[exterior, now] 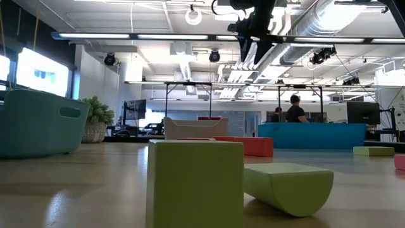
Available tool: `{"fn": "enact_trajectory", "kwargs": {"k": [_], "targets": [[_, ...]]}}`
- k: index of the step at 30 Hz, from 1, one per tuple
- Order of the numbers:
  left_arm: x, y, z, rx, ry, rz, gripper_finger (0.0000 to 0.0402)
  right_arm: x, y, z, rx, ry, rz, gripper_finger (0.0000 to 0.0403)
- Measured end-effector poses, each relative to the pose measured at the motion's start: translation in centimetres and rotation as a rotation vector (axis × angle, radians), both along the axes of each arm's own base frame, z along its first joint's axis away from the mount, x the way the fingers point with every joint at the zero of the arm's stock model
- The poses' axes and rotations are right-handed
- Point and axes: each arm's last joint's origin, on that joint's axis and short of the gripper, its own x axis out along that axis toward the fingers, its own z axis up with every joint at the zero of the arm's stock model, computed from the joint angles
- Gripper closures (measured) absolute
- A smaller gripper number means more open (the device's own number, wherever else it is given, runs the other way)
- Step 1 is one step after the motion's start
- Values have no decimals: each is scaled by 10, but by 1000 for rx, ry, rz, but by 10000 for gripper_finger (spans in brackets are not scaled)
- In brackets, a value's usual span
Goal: Sort & place blocks by color
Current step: Put the orange block into the green bin
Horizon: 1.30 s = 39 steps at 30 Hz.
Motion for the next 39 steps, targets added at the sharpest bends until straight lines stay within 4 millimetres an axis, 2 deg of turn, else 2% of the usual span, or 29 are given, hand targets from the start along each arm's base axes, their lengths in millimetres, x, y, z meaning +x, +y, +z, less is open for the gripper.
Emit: {"fn": "enact_trajectory", "kwargs": {"k": [8,11,17,23,30,36,39], "targets": [[2,1,-2,9,-8,21,197,0,0,0,0,0,0,171],[4,3,-2,10,-7,28,220,0,0,0,0,0,0,171],[8,6,-1,3,-4,24,297,0,0,0,0,0,0,171],[13,9,5,-32,-12,14,299,0,0,0,-6,14,26,171],[17,28,39,-43,-90,61,299,-4,2,-2,17,64,54,171],[12,67,80,52,-151,140,299,-9,6,-5,44,146,112,171],[3,89,101,114,-159,171,299,-11,7,-6,61,180,133,171]]}}
